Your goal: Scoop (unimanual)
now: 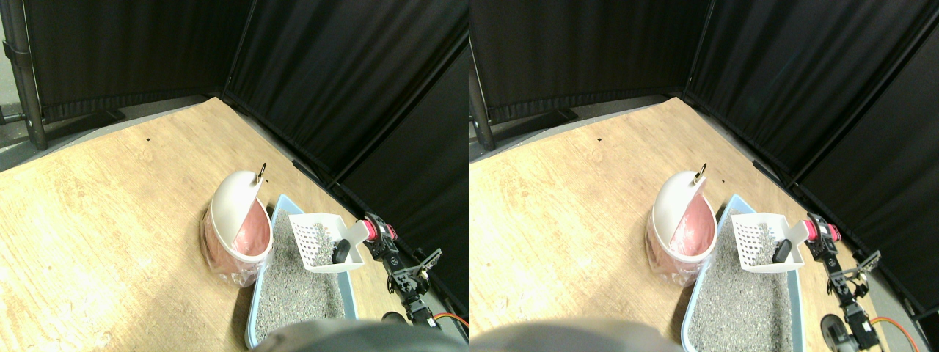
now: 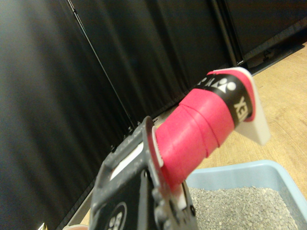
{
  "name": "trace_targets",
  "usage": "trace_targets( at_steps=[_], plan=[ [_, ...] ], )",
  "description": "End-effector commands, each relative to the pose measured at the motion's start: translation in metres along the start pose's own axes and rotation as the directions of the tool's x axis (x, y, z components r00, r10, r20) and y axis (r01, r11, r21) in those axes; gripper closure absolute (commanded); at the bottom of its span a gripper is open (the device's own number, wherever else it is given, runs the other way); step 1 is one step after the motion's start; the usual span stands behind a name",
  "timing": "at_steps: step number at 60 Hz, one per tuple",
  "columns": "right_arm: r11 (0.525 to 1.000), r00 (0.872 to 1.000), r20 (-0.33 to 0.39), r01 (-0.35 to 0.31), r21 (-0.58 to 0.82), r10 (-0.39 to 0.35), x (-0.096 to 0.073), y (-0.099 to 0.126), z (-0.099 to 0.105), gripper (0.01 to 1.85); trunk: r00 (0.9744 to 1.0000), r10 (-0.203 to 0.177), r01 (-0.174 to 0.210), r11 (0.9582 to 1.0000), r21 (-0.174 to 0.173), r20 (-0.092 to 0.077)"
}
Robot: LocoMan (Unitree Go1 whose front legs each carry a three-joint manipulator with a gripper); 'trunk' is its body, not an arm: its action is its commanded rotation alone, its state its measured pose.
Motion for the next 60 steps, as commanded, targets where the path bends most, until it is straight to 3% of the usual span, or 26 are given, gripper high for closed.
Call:
trace_targets(
  at_steps=[1,28,29,30,31,43,60],
  plan=[
    [1.0,0.997,0.072,-0.004,0.014,0.003,0.002,0.003,0.012,1.8,0.9997,0.02,-0.02,0.9998,-0.008,-0.016],
    [1.0,0.997,0.072,-0.004,0.014,0.003,0.002,0.003,0.012,1.8,0.9997,0.02,-0.02,0.9998,-0.008,-0.016],
    [1.0,0.998,0.059,-0.005,0.022,0.003,0.006,0.004,0.008,1.8,0.9987,0.05,-0.05,0.9985,-0.023,-0.006],
    [0.997,0.997,0.029,-0.074,-0.019,0.074,0.016,0.013,0.01,1.8,0.9979,0.064,-0.064,0.9973,-0.036,-0.009],
    [0.979,0.987,0.007,-0.16,-0.129,0.162,0.031,0.032,0.015,1.8,0.9972,0.075,-0.075,0.996,-0.048,-0.005],
    [0.968,0.983,-0.004,-0.183,-0.171,0.185,0.031,0.043,0.018,1.8,0.9967,0.081,-0.081,0.9953,-0.053,-0.008],
    [0.957,0.971,-0.015,-0.236,-0.167,0.237,0.034,0.053,0.021,1.8,0.9968,0.08,-0.08,0.9952,-0.056,0.0]
  ],
)
